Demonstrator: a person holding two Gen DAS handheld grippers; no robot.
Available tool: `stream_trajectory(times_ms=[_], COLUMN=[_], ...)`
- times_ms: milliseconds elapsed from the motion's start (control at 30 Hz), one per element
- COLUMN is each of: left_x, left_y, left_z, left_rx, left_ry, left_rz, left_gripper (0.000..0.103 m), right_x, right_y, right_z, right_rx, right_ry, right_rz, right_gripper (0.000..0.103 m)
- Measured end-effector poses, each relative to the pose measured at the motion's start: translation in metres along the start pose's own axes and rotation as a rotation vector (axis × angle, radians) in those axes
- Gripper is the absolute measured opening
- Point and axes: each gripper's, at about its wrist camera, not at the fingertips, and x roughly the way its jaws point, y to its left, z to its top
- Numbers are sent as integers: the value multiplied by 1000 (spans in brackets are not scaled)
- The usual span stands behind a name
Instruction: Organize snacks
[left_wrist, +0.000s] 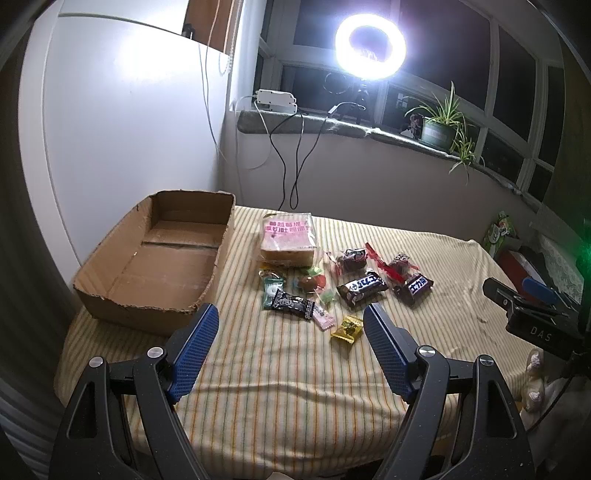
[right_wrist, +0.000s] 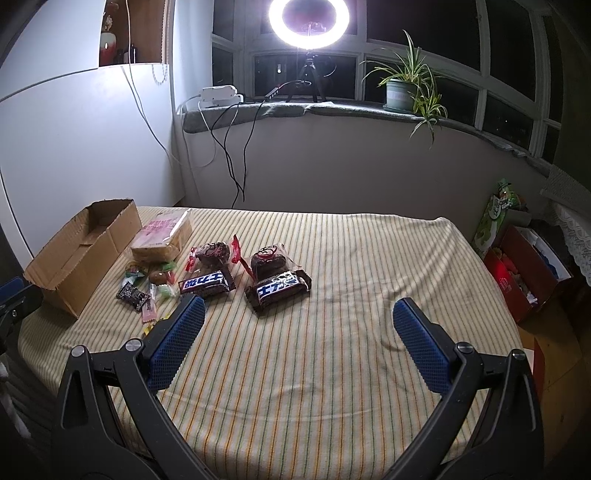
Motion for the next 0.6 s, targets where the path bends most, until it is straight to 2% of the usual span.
stream_trajectory(times_ms=[33,100,300,600], left_x=[1,2,10,23], left_y=[0,0,0,-1], left_z=[0,-1,-3,-12], left_rx=[-1,-2,-1,-7], left_ry=[2,8,27,82], left_rz=[-1,-4,-15,-58], left_gripper=[81,81,81,78], right_x=[1,3,10,24], right_y=[0,0,-2,-12], right_z=[-1,-2,-3,-7], right_rx=[-2,-8,-57,-39], right_ry=[-25,-21,71,65], right_rz=[-1,-4,-29,31], right_gripper=[103,103,103,102])
